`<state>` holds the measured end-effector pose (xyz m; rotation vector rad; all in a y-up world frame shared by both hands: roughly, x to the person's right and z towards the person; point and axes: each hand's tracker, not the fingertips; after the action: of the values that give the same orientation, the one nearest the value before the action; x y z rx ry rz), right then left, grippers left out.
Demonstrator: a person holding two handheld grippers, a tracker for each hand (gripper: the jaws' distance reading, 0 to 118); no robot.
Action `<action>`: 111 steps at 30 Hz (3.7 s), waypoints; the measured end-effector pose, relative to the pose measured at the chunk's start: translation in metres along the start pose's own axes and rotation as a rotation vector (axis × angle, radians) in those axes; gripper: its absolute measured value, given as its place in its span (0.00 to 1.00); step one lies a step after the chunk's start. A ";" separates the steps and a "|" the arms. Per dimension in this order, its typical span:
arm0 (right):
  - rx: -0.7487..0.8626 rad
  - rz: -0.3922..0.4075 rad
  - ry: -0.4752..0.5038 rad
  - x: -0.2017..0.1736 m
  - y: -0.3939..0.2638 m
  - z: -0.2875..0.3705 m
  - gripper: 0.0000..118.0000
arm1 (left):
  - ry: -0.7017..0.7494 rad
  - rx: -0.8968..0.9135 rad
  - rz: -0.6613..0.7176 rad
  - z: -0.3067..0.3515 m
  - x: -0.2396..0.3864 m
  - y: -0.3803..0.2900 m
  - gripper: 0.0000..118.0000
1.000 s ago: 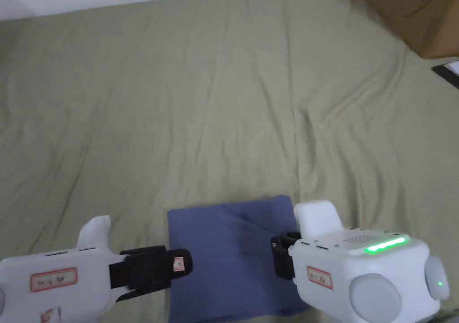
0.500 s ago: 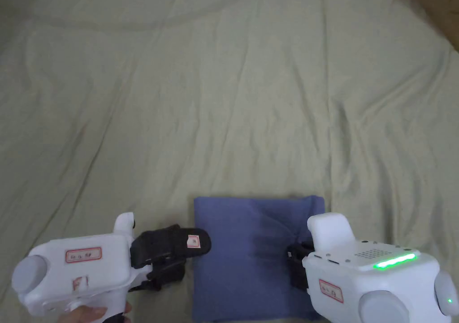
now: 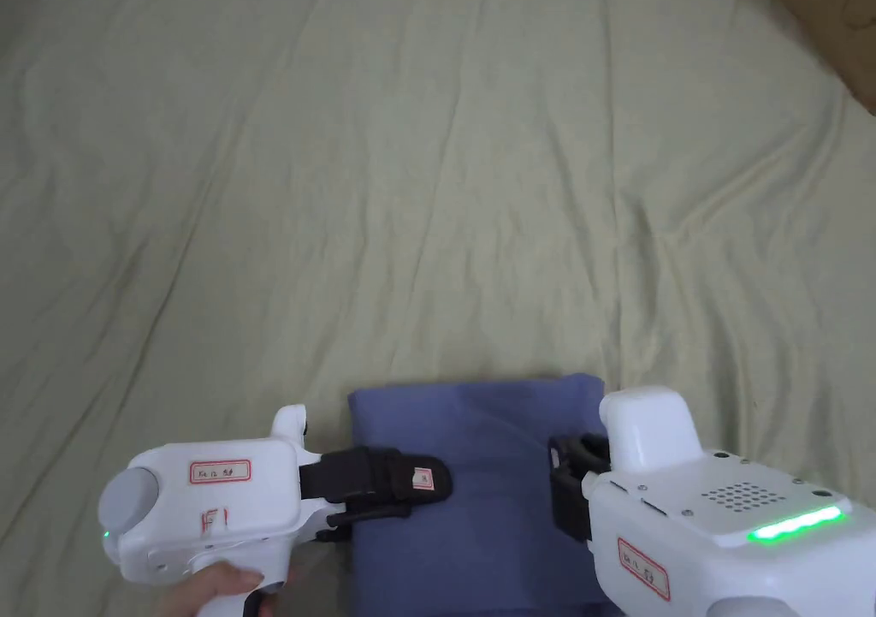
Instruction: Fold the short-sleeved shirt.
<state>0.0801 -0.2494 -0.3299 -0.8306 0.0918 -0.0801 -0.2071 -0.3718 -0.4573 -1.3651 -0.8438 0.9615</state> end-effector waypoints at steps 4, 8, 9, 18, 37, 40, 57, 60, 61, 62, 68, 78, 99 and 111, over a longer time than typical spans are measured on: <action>0.208 0.034 0.000 -0.026 0.023 0.031 0.00 | 0.041 0.000 -0.062 0.022 0.017 0.003 0.23; 0.292 0.121 -0.013 -0.056 0.037 0.051 0.00 | 0.178 0.051 -0.177 0.094 0.024 0.005 0.23; 0.292 0.116 -0.007 -0.060 0.038 0.053 0.00 | 0.226 0.069 -0.185 0.119 0.023 0.009 0.23; 0.315 0.155 -0.031 -0.089 0.034 0.055 0.00 | 0.834 0.273 -0.174 0.313 0.003 0.062 0.22; 0.244 0.169 -0.050 -0.083 0.028 0.049 0.00 | 0.893 0.598 -0.313 0.329 0.060 0.029 0.85; 0.281 0.146 -0.054 -0.076 0.030 0.057 0.00 | 0.852 0.613 -0.428 0.290 0.102 0.002 0.26; 0.619 0.044 -0.105 -0.017 0.095 0.137 0.00 | 0.886 1.153 -0.849 0.129 0.267 -0.132 0.00; 0.654 0.020 -0.104 -0.010 0.101 0.152 0.00 | 0.894 1.237 -0.890 0.122 0.283 -0.142 0.00; 0.664 0.020 -0.114 -0.009 0.102 0.155 0.00 | 0.878 1.243 -0.894 0.123 0.286 -0.145 0.00; 0.680 0.024 -0.127 -0.009 0.103 0.160 0.00 | 0.850 1.253 -0.893 0.123 0.292 -0.146 0.00; 0.739 0.063 -0.167 -0.010 0.102 0.177 0.27 | 0.832 1.206 -0.946 0.115 0.306 -0.152 0.82; 0.732 0.068 -0.206 -0.015 0.103 0.185 1.00 | 0.785 1.277 -0.884 0.113 0.331 -0.148 0.98; 0.690 0.021 -0.240 -0.005 0.109 0.177 1.00 | 0.878 1.190 -0.859 0.105 0.328 -0.160 0.98; 0.660 -0.002 -0.231 -0.005 0.109 0.174 1.00 | 0.850 1.136 -0.855 0.102 0.323 -0.158 0.98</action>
<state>0.0985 -0.0479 -0.2934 -0.1762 -0.1496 -0.0122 -0.1631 -0.0304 -0.3131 -0.2313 -0.0713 0.0308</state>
